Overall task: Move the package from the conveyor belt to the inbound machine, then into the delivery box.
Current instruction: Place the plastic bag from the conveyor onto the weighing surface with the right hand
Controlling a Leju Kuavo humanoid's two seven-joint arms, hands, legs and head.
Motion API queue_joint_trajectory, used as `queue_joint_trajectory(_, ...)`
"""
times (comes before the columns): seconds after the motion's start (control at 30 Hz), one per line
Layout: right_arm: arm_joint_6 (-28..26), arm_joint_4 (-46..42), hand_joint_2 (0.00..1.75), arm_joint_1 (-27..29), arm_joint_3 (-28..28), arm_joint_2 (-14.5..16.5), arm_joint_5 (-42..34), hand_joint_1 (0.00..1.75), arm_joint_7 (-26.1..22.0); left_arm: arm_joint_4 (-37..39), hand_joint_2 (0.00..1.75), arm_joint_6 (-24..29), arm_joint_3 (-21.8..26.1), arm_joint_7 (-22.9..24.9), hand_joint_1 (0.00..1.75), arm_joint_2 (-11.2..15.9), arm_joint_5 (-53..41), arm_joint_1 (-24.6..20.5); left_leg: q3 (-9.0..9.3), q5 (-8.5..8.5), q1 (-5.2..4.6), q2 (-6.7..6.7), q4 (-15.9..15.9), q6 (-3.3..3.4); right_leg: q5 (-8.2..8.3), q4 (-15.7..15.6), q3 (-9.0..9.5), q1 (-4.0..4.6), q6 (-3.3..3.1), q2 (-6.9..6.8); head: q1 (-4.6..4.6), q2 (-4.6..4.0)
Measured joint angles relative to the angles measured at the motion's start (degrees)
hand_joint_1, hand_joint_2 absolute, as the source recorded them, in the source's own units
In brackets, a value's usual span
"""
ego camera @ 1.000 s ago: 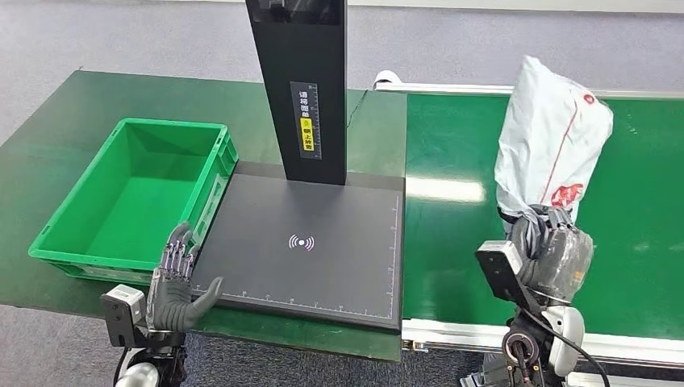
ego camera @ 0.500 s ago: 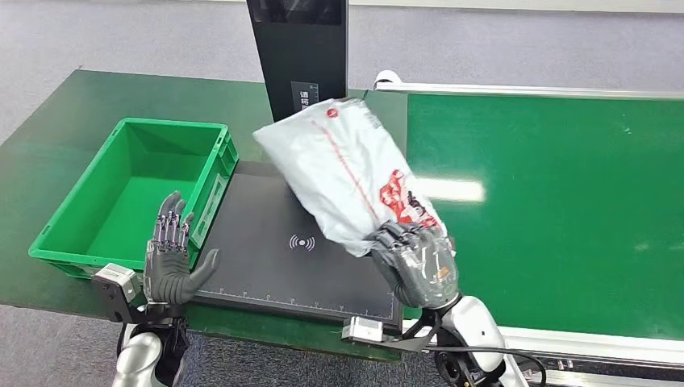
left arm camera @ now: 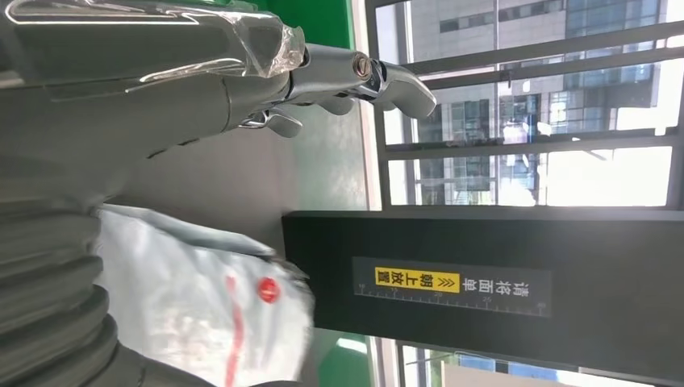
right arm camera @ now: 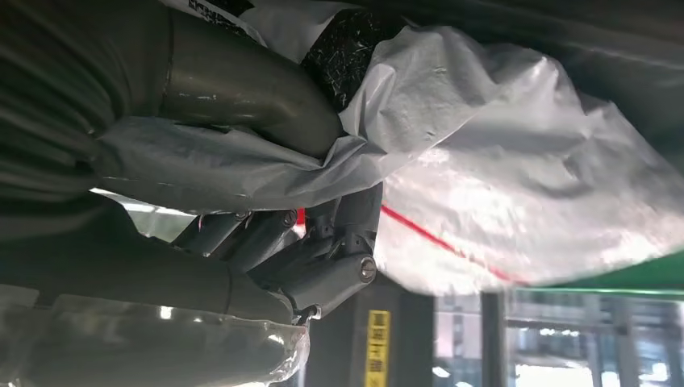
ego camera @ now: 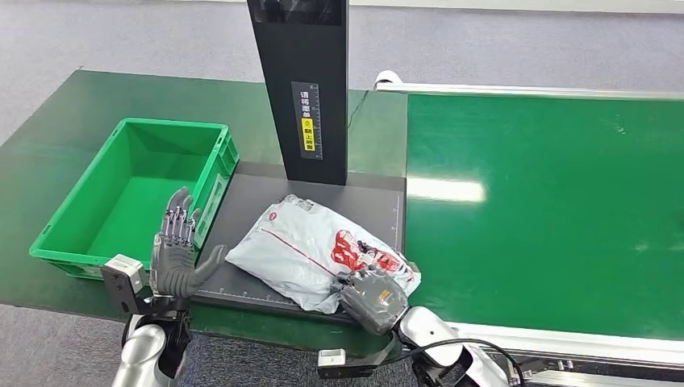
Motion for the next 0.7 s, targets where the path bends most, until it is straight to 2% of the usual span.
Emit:
queue_joint_trajectory(0.2,-12.1,4.4,1.75,-0.9,0.9,-0.4,-1.6,1.75,-3.8,1.3,1.75,-0.4,-1.0,0.0,0.0,0.3,0.7,-0.8,-0.02,-0.01,0.0,0.01,0.0,0.0,0.0,0.0,-0.01,0.0,0.0,0.0,-0.01,0.0)
queue_joint_trajectory(0.23,-13.2,4.8,1.75,-1.0,1.0,-0.2,-2.3,1.64,-4.8,1.6,1.75,-0.4,-1.1,0.0,0.0,0.4,0.9,-1.0,-0.02,-0.01,0.0,0.01,0.0,0.0,0.0,0.0,-0.02,0.0,0.0,0.0,-0.01,0.0)
queue_joint_trajectory(0.27,-14.0,5.2,1.75,-1.0,1.0,0.0,-2.9,1.33,-5.6,1.8,1.75,-0.4,-1.3,0.0,0.0,0.5,1.1,-1.2,-0.02,-0.01,0.0,0.01,0.0,0.0,0.0,0.0,-0.02,0.0,0.0,0.0,-0.01,0.0)
queue_joint_trajectory(0.33,-15.2,5.9,1.75,-1.0,0.9,0.5,-4.1,0.46,-6.9,2.3,1.75,-0.4,-1.7,-0.1,0.0,0.6,1.4,-1.6,-0.02,-0.01,0.01,0.01,0.0,0.0,0.0,0.0,-0.02,0.0,0.0,0.0,-0.01,0.0)
queue_joint_trajectory(0.37,-15.5,6.1,1.75,-1.0,0.9,0.8,-4.5,0.13,-7.4,2.5,1.75,-0.5,-1.9,-0.1,0.0,0.7,1.5,-1.7,-0.02,-0.01,0.01,0.01,0.0,0.0,0.0,0.0,-0.02,0.01,0.0,0.0,-0.02,0.0)
queue_joint_trajectory(0.4,-15.7,6.4,1.75,-1.0,0.9,1.1,-5.0,0.0,-8.0,2.7,1.75,-0.5,-2.1,-0.1,0.0,0.8,1.6,-1.9,-0.01,-0.01,0.01,0.01,0.0,0.0,0.0,0.0,-0.02,0.01,0.0,0.01,-0.01,0.0)
queue_joint_trajectory(0.6,-16.9,7.5,1.75,-0.5,0.4,2.5,-12.2,0.0,-15.0,4.1,1.75,-0.5,-3.3,-0.2,0.0,1.3,2.3,-2.8,-0.01,0.0,0.0,0.03,0.0,0.0,0.0,0.0,-0.02,0.01,0.0,0.01,-0.01,0.0)
queue_joint_trajectory(0.7,-17.4,7.8,1.75,-0.1,0.1,3.1,-14.4,0.0,-16.5,4.6,1.75,-0.5,-3.7,-0.2,0.0,1.5,2.4,-2.9,-0.02,-0.01,0.0,0.02,0.0,0.0,0.0,0.0,-0.02,0.0,0.0,0.01,-0.01,0.0)
